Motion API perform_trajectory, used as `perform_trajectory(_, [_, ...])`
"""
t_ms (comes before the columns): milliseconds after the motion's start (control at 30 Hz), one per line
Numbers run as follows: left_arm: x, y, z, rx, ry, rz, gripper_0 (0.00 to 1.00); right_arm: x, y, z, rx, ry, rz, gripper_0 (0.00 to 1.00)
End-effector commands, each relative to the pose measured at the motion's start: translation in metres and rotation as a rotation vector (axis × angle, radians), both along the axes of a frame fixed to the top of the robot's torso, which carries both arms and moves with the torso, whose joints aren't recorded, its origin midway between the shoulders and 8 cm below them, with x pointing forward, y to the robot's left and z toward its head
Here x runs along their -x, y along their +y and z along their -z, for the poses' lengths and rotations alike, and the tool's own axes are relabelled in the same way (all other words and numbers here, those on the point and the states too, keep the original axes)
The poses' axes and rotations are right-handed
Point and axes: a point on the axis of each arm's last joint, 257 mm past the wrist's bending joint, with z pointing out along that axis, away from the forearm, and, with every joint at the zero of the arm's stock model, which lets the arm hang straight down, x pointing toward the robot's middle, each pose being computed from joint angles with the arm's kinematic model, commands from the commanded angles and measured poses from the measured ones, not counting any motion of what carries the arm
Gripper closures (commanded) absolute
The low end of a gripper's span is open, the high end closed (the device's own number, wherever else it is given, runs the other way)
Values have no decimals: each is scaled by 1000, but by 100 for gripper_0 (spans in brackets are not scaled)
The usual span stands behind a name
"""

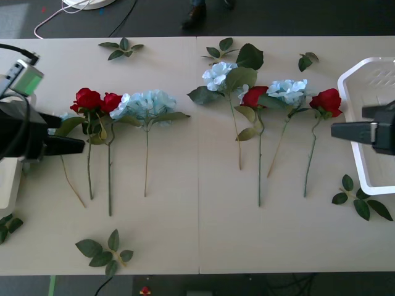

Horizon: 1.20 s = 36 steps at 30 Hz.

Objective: Place the red flowers into the right box and the blue flowers into the left box. If a person shows an open palm, hand one flower to the person first, then continue sorting.

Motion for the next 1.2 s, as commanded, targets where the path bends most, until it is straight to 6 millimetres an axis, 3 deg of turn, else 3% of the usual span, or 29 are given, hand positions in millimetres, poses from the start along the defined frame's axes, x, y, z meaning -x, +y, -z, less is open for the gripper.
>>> perform_trajectory(33, [8,38,20,25,213,-234,0,-7,-4,7,70,59,82,0])
perform_trajectory(200, [11,69,33,67,355,-441,0,-19,-23,33,73,156,260,0])
perform_trajectory(433, [18,77,49,181,499,-629,0,-48,-40,65,67,206,484,0])
perform_trajectory(733, [7,109,70,143,482,-769,0,-93,-49,118,0,285,638,0])
perform_trajectory(1033, [-24,124,91,153,434,-827,0,-140,-66,158,17,281,736,0])
perform_trajectory(1200, [-67,130,105,183,420,-869,0,-169,-61,179,24,275,759,0])
